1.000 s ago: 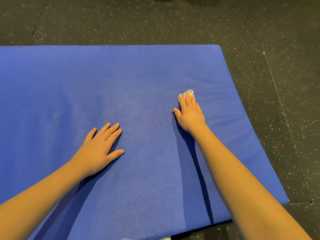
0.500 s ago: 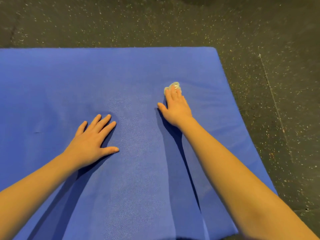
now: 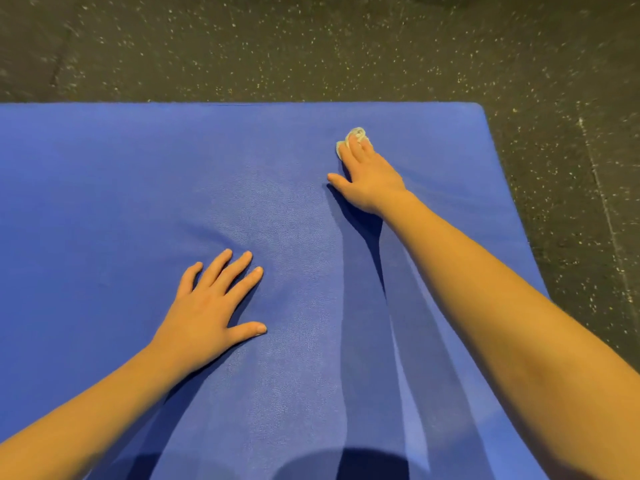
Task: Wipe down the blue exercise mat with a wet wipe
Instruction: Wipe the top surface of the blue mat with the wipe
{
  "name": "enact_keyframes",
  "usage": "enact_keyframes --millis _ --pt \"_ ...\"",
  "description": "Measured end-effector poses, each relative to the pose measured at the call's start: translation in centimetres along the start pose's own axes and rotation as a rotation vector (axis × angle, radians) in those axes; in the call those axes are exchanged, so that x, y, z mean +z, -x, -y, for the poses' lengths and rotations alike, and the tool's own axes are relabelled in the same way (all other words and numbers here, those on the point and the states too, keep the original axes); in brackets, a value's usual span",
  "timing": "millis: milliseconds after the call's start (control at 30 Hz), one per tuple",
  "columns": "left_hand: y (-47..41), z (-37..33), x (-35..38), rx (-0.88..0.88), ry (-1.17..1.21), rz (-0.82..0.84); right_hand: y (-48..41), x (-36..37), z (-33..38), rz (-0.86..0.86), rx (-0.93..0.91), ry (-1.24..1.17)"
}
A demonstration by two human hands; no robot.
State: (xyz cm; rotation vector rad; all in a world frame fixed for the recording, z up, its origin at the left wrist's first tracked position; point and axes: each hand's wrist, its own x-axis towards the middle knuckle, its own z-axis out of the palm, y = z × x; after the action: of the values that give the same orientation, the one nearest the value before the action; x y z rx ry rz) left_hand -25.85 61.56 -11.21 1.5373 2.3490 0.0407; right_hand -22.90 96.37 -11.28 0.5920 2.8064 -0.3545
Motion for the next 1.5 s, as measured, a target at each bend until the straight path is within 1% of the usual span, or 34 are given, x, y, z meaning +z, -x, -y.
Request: enact_keyframes --millis 67,200,267,300,333,433,467,500,533,600,633,667,700,733,800,833,867,967,1000,1033,1100,1167,1200,1233,1300,1367,1433,1500 --pt "0.1 -0.1 0.1 -0.006 -0.001 -0.010 -1.1 -0.7 -1.2 -0.008 0.025 0.037" --pt "0.0 -0.2 0.2 0.007 -0.011 -0.018 -4.3 -2.5 -1.8 -0.006 0.295 -0.065" --pt "0.0 -0.2 0.3 0.008 -0.019 -0.008 -5.8 -2.7 -1.8 -0.039 0.364 -0.118" --pt "0.0 -0.2 0.3 0.006 -0.024 -0.008 -6.3 -2.6 -1.7 -0.054 0.369 -0.140" --pt "-0.1 -0.1 0.3 0.007 -0.029 -0.013 -6.7 -2.5 -1.5 -0.059 0.338 -0.153" --pt "0.0 -0.1 0.6 0.007 -0.032 -0.025 -6.6 -2.1 -1.1 -0.011 0.059 -0.135" --pt "0.1 -0.1 0.6 0.007 -0.032 -0.022 -6.4 -2.2 -1.4 0.001 0.007 -0.111" --pt "0.1 -0.1 0.5 0.006 -0.033 -0.018 -6.2 -2.4 -2.0 -0.010 0.009 -0.087" --pt "0.1 -0.1 0.5 0.005 -0.036 -0.014 -6.1 -2.6 -2.7 -0.042 0.070 -0.073" --pt "0.0 -0.2 0.5 0.000 -0.040 -0.008 -5.5 -2.8 -3.7 -0.089 0.291 -0.063" --pt "0.0 -0.2 0.5 -0.002 -0.041 -0.007 -4.9 -2.6 -3.7 -0.085 0.363 -0.061" --pt "0.0 -0.2 0.5 -0.003 -0.045 -0.008 -4.4 -2.2 -3.5 -0.083 0.376 -0.071" --pt "0.0 -0.2 0.4 -0.003 -0.051 -0.008 -3.9 -1.7 -3.2 -0.088 0.333 -0.090" --pt "0.0 -0.2 0.3 -0.001 -0.059 -0.009 -3.2 -1.2 -3.0 -0.095 0.252 -0.102" --pt "0.0 -0.3 0.2 0.001 -0.071 -0.003 -1.5 -0.6 -3.4 -0.082 0.090 -0.063" --pt "-0.1 -0.3 0.2 0.001 -0.074 0.002 -0.8 -0.8 -4.2 -0.074 0.059 -0.038" --pt "-0.1 -0.4 0.2 0.001 -0.078 0.005 -0.4 -1.1 -4.9 -0.073 0.085 -0.030" --pt "0.0 -0.4 0.3 -0.013 -0.082 0.010 0.9 -1.4 -5.6 -0.114 0.323 -0.085" --pt "0.0 -0.4 0.3 -0.019 -0.082 0.009 1.4 -1.0 -5.0 -0.144 0.348 -0.112" --pt "0.0 -0.5 0.2 -0.022 -0.083 0.009 2.2 -0.4 -4.1 -0.167 0.325 -0.129" --pt "0.0 -0.6 0.2 -0.025 -0.088 0.014 4.3 0.9 -2.6 -0.161 0.193 -0.128" --pt "0.0 -0.7 0.2 -0.025 -0.093 0.019 6.4 1.4 -2.8 -0.121 0.074 -0.090" --pt "-0.1 -0.8 0.2 -0.026 -0.098 0.021 7.0 1.3 -3.6 -0.114 0.059 -0.079" --pt "-0.1 -0.8 0.2 -0.030 -0.100 0.024 7.5 1.2 -4.4 -0.124 0.083 -0.079" --pt "-0.1 -0.9 0.1 -0.042 -0.098 0.024 8.5 1.2 -5.3 -0.167 0.230 -0.116" --pt "0.1 -1.0 0.0 -0.061 -0.093 0.024 9.8 1.9 -4.5 -0.188 0.349 -0.155" --pt "0.2 -1.3 -0.2 -0.080 -0.082 0.027 11.6 2.9 -2.6 -0.177 0.320 -0.176" --pt "0.3 -1.8 -0.4 -0.099 -0.064 0.029 13.8 3.6 -1.8 -0.138 0.194 -0.172"
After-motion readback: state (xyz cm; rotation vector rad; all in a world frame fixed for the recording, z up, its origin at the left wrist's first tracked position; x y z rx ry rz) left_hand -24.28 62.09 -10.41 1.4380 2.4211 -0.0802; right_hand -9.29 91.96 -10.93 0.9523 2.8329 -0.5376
